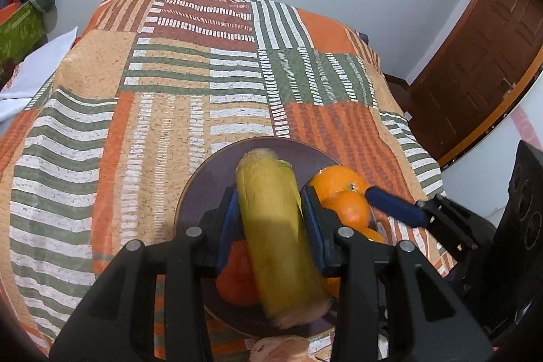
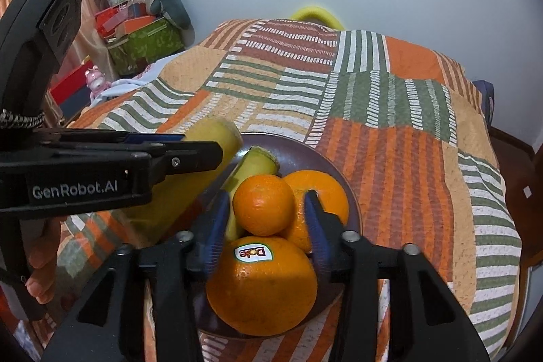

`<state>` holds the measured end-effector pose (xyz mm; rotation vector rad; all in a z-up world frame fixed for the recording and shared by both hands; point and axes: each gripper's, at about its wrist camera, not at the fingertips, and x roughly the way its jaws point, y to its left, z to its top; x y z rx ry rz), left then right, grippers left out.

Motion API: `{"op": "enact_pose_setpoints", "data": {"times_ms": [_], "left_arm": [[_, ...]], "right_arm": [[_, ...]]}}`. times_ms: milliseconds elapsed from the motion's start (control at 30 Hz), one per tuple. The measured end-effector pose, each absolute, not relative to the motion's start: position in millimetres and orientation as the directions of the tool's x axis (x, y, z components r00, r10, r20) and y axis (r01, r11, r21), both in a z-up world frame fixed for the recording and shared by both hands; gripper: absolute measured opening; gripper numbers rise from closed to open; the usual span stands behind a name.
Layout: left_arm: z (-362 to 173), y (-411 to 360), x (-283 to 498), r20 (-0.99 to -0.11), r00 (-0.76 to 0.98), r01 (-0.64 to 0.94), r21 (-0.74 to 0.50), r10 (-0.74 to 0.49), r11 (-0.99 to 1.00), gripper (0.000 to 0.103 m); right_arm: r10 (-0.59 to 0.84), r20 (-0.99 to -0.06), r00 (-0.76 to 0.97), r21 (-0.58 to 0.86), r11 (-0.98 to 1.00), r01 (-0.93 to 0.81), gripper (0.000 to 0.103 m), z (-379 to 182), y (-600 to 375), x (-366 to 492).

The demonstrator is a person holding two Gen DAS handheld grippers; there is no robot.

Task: Organize fruits
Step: 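Lower the yellow fruit onto the plate with the left tool while the right tool sets the tangerine there, then open both tools and pull them back from the plate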

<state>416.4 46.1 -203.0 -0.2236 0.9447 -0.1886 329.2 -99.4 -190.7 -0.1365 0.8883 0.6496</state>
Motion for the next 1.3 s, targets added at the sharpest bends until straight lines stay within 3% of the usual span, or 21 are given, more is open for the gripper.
{"op": "enact_pose_setpoints", "data": {"times_ms": [67, 433, 867, 1300], "left_arm": [[-199.6, 47.9, 413.0, -0.769, 0.581, 0.062, -0.282, -0.265, 0.957, 0.046], [-175.4, 56.7, 381.2, -0.753, 0.619, 0.050, -0.243, -0.221, 0.969, 0.047], [-117.3, 61.8, 291.6, -0.701, 0.700, 0.043, -0.153, -0.140, 0.987, 0.047], [-105.8, 74.6, 197.7, -0.700, 0.710, 0.015, -0.094, -0.077, 0.995, 0.057]], "right_arm": [[0.463, -0.750, 0.472, 0.135, 0.806, -0.576, 0.051, -188.0, -100.9, 327.5], [0.450, -0.745, 0.493, 0.136, 0.826, -0.548, 0.051, -175.7, -116.5, 318.6], [0.468, -0.697, 0.543, 0.137, 0.830, -0.540, 0.051, -120.5, -140.6, 263.4], [0.453, -0.720, 0.526, 0.121, 0.828, -0.548, 0.054, -111.2, -142.6, 199.8]]}}
